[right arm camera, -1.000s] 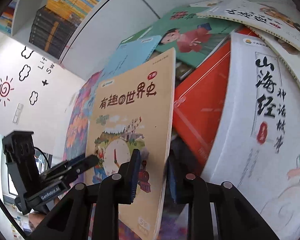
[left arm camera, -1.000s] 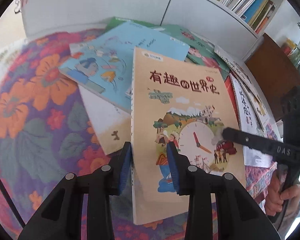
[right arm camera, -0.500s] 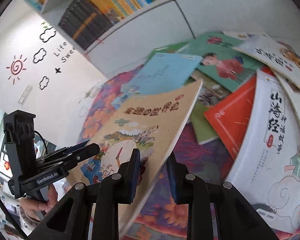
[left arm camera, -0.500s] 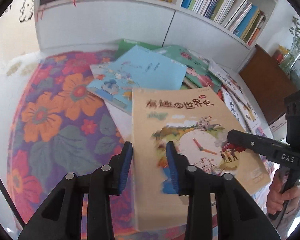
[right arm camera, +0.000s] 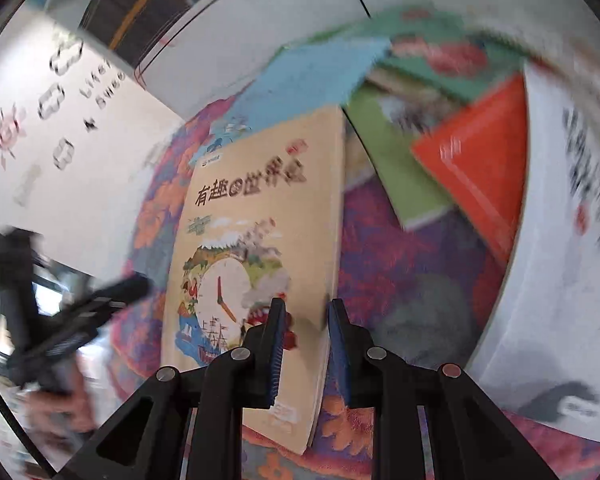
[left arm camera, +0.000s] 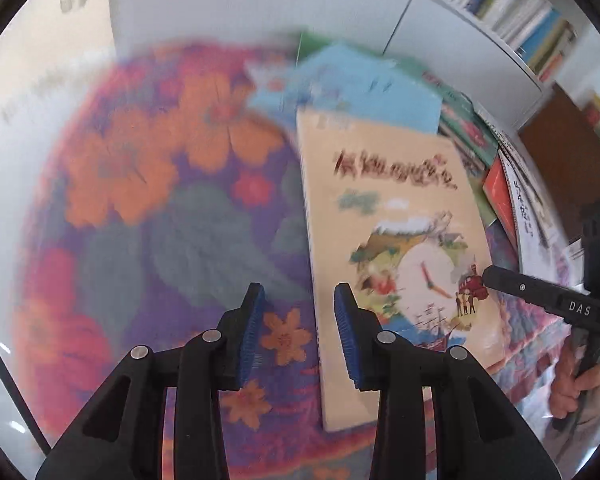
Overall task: Organize books
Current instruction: 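Lift the tan book upright out of the pile with the left tool, then carry the tan book to the table edge and open the left tool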
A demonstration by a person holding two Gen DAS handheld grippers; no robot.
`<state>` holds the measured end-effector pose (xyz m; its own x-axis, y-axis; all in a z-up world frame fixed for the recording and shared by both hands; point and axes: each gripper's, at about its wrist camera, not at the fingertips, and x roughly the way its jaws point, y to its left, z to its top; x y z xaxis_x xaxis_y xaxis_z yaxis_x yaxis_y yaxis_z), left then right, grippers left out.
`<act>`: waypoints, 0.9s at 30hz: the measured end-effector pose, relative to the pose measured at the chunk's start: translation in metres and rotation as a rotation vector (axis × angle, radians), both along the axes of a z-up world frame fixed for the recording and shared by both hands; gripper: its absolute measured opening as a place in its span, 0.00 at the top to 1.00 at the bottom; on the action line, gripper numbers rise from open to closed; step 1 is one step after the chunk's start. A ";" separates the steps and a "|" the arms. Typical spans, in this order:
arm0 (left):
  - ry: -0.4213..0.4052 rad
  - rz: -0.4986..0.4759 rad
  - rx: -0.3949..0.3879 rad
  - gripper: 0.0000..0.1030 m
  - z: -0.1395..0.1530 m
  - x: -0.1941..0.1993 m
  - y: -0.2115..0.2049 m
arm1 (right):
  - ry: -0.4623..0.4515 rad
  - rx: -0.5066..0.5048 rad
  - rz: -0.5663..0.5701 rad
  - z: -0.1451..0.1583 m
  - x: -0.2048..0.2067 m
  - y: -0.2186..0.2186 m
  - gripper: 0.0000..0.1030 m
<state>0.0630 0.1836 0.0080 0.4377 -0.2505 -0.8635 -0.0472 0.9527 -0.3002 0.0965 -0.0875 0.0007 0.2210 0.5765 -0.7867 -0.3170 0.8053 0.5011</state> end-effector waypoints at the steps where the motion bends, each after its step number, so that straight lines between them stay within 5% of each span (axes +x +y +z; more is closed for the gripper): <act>1: -0.023 0.010 -0.028 0.65 -0.001 0.000 0.004 | 0.005 0.007 -0.002 -0.004 0.001 -0.003 0.78; 9: -0.038 -0.040 -0.065 0.61 0.002 0.016 -0.014 | 0.020 0.076 0.013 -0.010 0.020 0.004 0.75; 14: -0.052 -0.037 -0.008 0.62 0.006 0.013 -0.026 | 0.006 0.079 0.017 -0.008 0.021 0.007 0.76; 18: -0.097 -0.048 -0.039 0.62 0.026 0.008 -0.025 | -0.027 0.046 0.025 0.002 0.014 0.008 0.76; 23: -0.141 -0.049 0.019 0.62 0.047 -0.001 -0.022 | -0.050 0.047 0.048 0.017 0.006 0.017 0.76; 27: -0.125 -0.027 -0.034 0.62 0.051 -0.008 -0.003 | -0.085 0.060 0.065 0.032 0.000 0.027 0.76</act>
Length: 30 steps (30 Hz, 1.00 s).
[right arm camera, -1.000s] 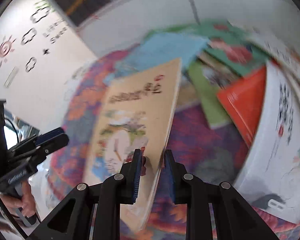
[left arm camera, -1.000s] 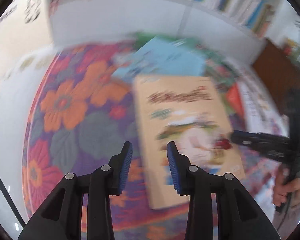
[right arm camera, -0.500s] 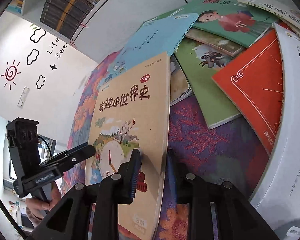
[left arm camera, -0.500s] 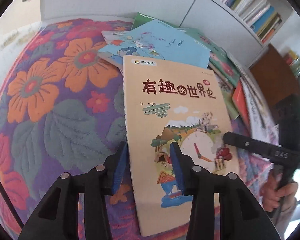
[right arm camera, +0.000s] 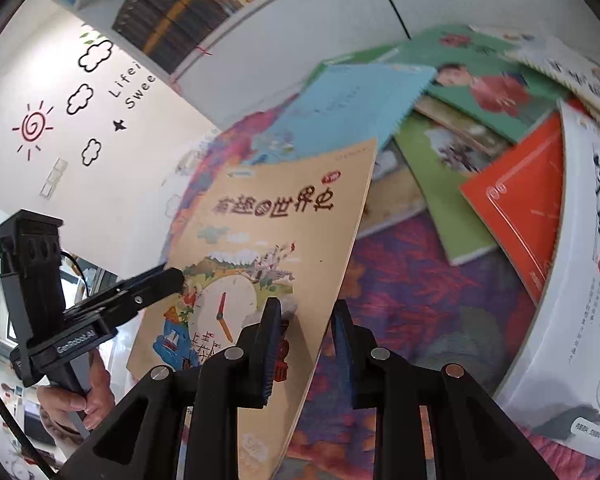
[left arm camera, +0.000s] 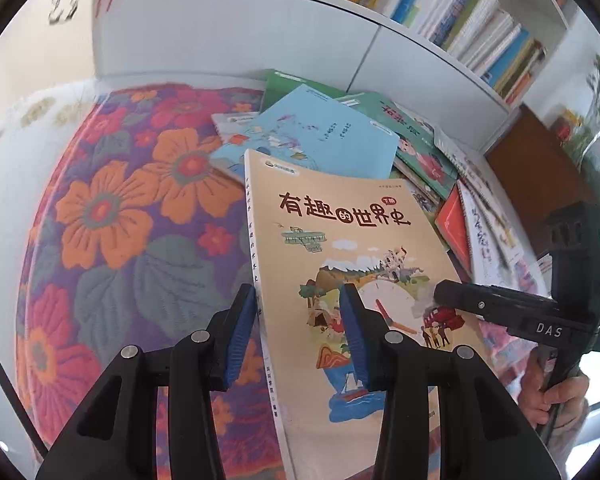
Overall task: Organize books
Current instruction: 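Carry the tan book to the table edge and open the left tool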
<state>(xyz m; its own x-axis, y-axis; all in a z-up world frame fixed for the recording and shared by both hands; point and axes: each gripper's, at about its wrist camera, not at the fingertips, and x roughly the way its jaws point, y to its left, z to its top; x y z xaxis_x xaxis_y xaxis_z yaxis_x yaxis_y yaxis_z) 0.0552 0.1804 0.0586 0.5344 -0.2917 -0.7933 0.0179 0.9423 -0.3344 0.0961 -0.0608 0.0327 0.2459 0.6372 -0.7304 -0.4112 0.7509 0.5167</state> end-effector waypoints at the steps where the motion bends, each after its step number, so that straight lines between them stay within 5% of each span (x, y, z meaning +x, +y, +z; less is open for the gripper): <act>1: 0.001 0.007 -0.020 0.62 0.001 -0.002 0.007 | -0.010 -0.003 0.010 0.003 -0.002 0.004 0.76; 16: -0.060 0.180 0.068 0.62 0.023 -0.037 0.120 | -0.064 0.006 0.195 0.016 -0.025 0.136 0.76; 30: 0.019 0.233 0.069 0.62 -0.035 -0.042 0.180 | 0.006 -0.042 0.273 -0.027 -0.020 0.218 0.76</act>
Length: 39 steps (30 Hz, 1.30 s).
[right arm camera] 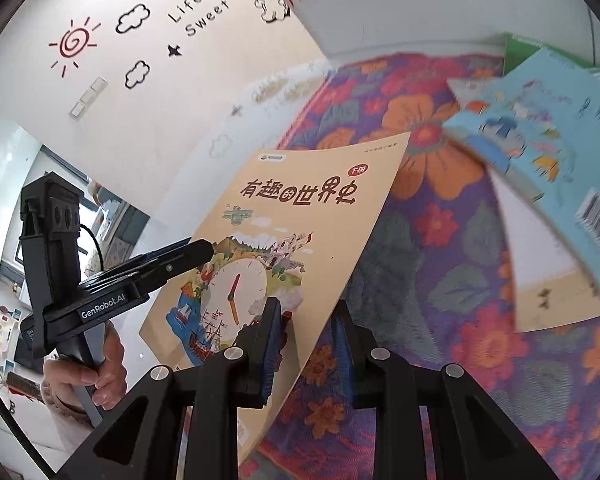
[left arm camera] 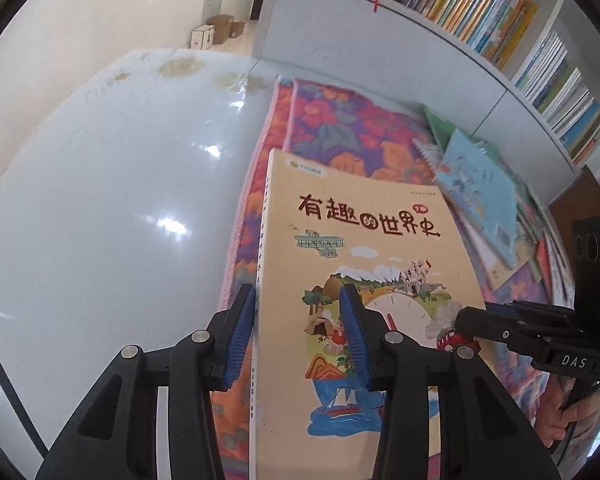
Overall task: Organize books
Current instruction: 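Carry the tan book to the table edge and open the left tool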
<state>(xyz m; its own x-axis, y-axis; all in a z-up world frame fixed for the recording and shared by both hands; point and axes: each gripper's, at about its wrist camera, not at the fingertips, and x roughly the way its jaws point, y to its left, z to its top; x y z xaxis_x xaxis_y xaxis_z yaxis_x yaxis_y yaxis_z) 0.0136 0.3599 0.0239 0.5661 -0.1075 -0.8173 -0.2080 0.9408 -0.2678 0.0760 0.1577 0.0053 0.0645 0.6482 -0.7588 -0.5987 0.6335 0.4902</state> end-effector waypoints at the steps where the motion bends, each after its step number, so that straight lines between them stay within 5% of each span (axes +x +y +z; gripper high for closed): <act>1: 0.007 0.006 0.001 0.62 -0.004 0.000 0.002 | 0.008 -0.007 0.000 -0.005 0.001 0.003 0.76; 17: 0.088 0.139 0.074 0.60 -0.014 0.000 0.006 | 0.058 -0.007 -0.039 -0.025 0.001 0.000 0.73; 24: 0.033 0.190 0.131 0.60 0.033 -0.012 -0.007 | 0.150 0.063 -0.064 -0.016 0.004 -0.019 0.65; 29: -0.060 0.141 0.147 0.58 0.075 -0.010 -0.057 | 0.099 0.123 -0.093 0.016 0.001 -0.058 0.50; 32: -0.106 0.074 0.149 0.58 0.089 0.007 -0.101 | 0.049 0.139 -0.142 0.032 0.005 -0.095 0.50; 39: -0.176 -0.031 0.126 0.58 0.083 0.069 -0.190 | 0.062 0.232 -0.375 0.040 0.051 -0.214 0.50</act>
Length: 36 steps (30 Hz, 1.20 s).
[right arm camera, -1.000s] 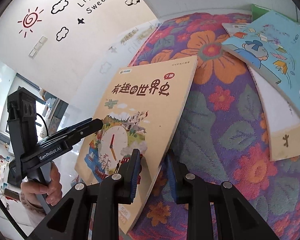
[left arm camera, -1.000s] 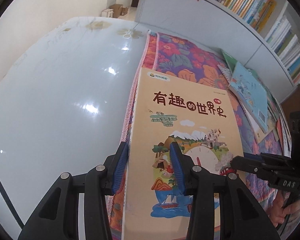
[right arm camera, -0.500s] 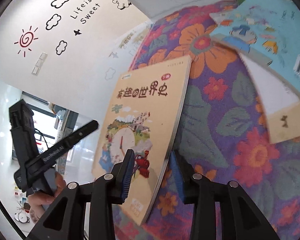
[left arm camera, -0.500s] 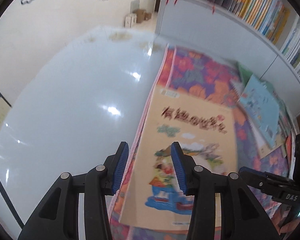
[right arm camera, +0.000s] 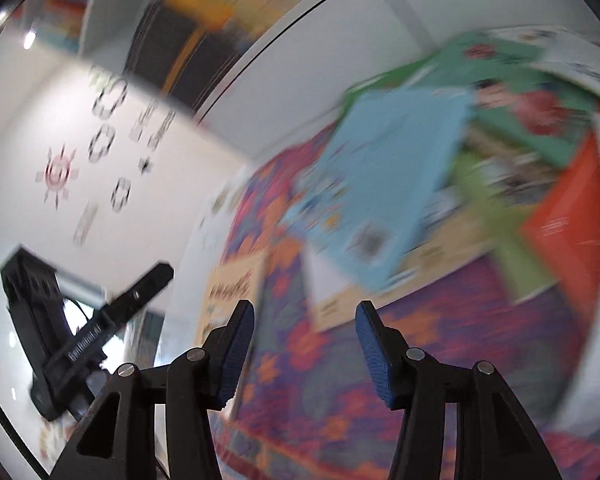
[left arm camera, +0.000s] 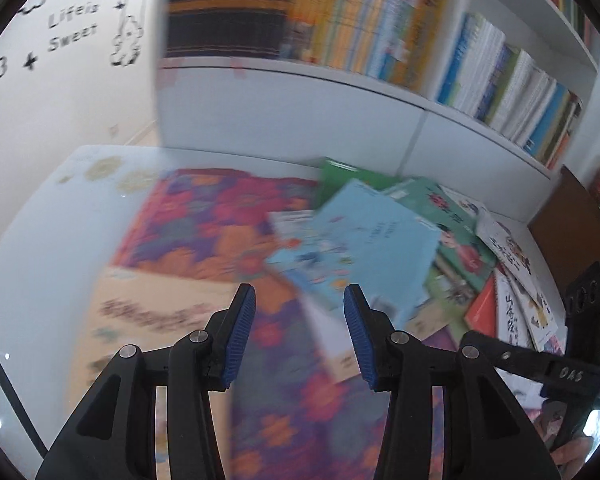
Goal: Organize books
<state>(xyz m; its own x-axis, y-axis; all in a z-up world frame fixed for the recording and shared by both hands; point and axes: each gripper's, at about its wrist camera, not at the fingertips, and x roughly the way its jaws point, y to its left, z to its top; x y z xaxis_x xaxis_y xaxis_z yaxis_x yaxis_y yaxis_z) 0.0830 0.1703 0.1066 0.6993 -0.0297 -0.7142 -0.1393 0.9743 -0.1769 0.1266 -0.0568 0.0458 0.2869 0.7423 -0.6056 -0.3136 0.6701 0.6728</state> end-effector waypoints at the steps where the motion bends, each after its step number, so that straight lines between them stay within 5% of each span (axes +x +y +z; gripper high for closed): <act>1: 0.015 -0.018 0.002 0.58 -0.006 0.012 -0.012 | 0.009 0.008 -0.030 -0.003 0.008 -0.016 0.50; 10: 0.128 -0.018 -0.028 0.58 -0.065 0.083 -0.052 | 0.091 0.022 -0.171 -0.031 0.067 -0.079 0.50; 16: 0.129 -0.001 0.006 0.58 -0.087 0.093 -0.043 | 0.106 0.054 -0.190 -0.044 0.107 -0.055 0.51; 20: 0.123 -0.002 0.028 0.58 -0.088 0.094 -0.036 | 0.040 -0.006 -0.194 -0.037 0.111 -0.027 0.51; 30: 0.139 -0.048 0.020 0.58 -0.089 0.095 -0.030 | 0.013 0.057 -0.273 -0.052 0.109 -0.007 0.57; 34: 0.137 -0.065 0.010 0.58 -0.089 0.096 -0.029 | 0.006 0.262 -0.280 -0.056 0.097 -0.024 0.58; 36: 0.133 -0.081 -0.024 0.58 -0.089 0.096 -0.029 | 0.021 0.404 -0.186 -0.056 0.096 -0.024 0.60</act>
<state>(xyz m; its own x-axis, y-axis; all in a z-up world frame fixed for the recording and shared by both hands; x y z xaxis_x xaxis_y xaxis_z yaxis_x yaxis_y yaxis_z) 0.1786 0.1416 0.0179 0.5933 -0.1002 -0.7987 -0.0844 0.9790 -0.1855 0.2225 -0.0807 -0.0100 0.4291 0.8574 -0.2843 -0.1961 0.3957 0.8972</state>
